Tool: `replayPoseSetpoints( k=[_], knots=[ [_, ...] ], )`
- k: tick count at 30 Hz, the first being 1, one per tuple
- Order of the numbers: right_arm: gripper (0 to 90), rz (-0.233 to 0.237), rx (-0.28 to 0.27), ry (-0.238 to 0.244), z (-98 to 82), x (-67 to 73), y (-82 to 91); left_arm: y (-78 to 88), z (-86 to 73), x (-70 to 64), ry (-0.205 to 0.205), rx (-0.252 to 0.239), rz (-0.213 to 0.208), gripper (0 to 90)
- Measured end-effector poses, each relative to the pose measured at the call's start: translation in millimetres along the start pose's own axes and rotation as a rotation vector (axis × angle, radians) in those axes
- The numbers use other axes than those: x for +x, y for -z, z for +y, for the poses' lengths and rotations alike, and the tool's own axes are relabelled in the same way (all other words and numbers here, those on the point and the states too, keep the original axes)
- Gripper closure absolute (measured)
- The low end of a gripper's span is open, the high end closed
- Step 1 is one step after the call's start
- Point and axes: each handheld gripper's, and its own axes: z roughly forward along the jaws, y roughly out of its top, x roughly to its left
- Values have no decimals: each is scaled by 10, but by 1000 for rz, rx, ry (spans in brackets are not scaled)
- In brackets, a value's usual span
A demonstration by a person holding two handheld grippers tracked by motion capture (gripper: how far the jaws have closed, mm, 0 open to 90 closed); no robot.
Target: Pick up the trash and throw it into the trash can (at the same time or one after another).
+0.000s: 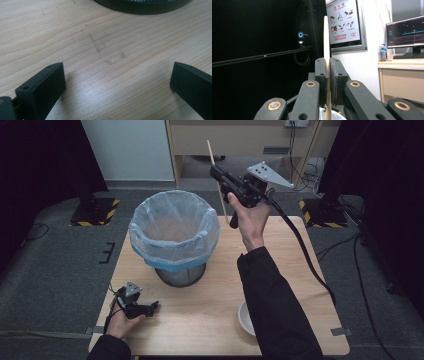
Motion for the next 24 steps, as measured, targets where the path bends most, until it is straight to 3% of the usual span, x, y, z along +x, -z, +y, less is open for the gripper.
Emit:
replayPoseSetpoints(
  k=[9, 17, 24],
  knots=[
    [859, 28, 8, -12, -57, 88, -227, -1, 0, -1, 1, -1, 0, 0],
    [858, 51, 14, -44, -200, 167, -456, -2, 1, 0, -1, -1, -1, 0],
    [858, 59, 34, -36, -381, 241, -642, -2, 1, 0, -1, -1, -1, 0]
  ],
)
